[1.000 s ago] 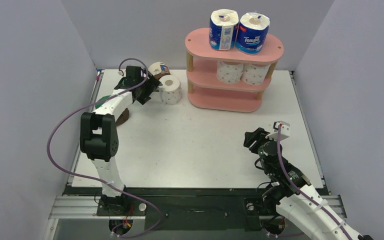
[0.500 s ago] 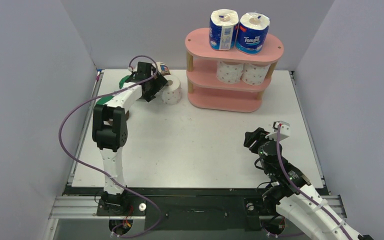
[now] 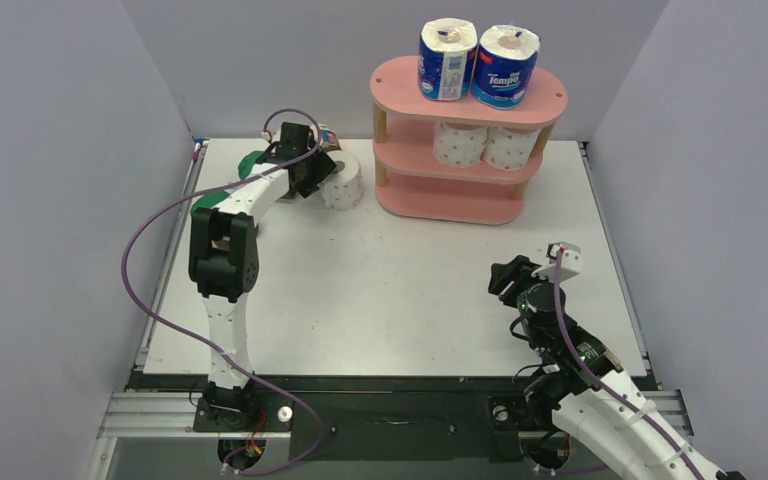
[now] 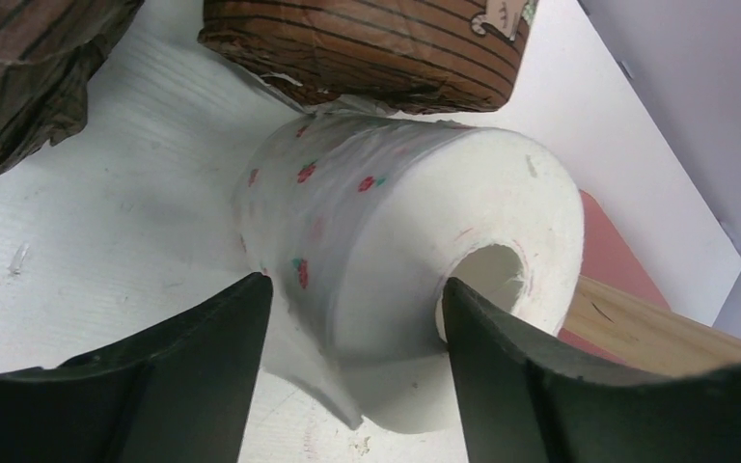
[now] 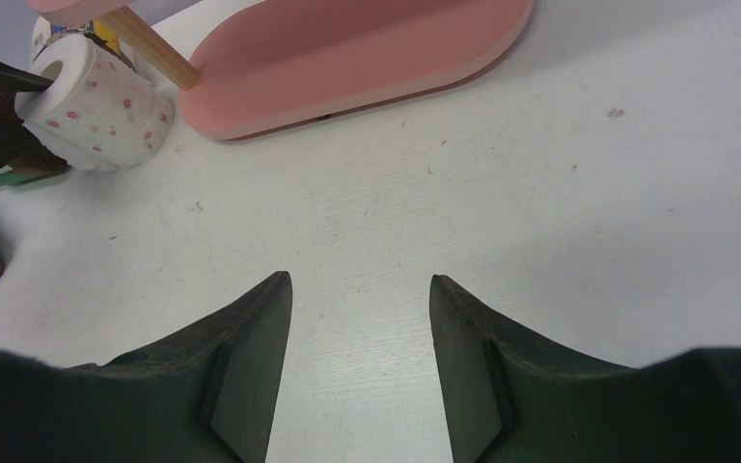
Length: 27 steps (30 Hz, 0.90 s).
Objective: Place and organize the paper towels onto the shelf
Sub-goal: Move the paper towel to the center of the board.
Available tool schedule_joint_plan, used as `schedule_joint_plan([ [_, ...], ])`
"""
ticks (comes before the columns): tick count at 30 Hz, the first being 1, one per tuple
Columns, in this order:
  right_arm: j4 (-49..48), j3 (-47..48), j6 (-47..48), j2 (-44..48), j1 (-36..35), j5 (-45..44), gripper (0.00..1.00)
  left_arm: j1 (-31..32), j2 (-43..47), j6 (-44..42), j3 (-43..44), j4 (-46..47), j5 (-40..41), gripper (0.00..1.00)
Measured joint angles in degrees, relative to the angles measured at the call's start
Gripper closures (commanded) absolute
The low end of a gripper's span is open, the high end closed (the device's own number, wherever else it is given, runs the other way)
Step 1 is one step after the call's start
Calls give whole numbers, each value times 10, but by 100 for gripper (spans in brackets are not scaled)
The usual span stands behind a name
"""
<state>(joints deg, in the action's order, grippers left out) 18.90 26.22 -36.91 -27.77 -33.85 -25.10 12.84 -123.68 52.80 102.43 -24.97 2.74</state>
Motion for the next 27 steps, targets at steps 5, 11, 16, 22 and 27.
schedule_joint_plan([
  [5,0,0,0,7,0,-1,50,3,0,1,-2,16,-3,60],
  [11,1,-1,0,13,0,-1,50,3,22,-1,-31,28,-5,75],
  [16,3,-2,0,22,0,-1,50,2,61,-1,-87,40,-8,76],
  [22,10,-2,4,22,0,-2,50,7,148,-2,-189,37,-15,76],
  [27,9,-2,4,14,0,-7,50,33,246,-11,-269,30,-14,76],
])
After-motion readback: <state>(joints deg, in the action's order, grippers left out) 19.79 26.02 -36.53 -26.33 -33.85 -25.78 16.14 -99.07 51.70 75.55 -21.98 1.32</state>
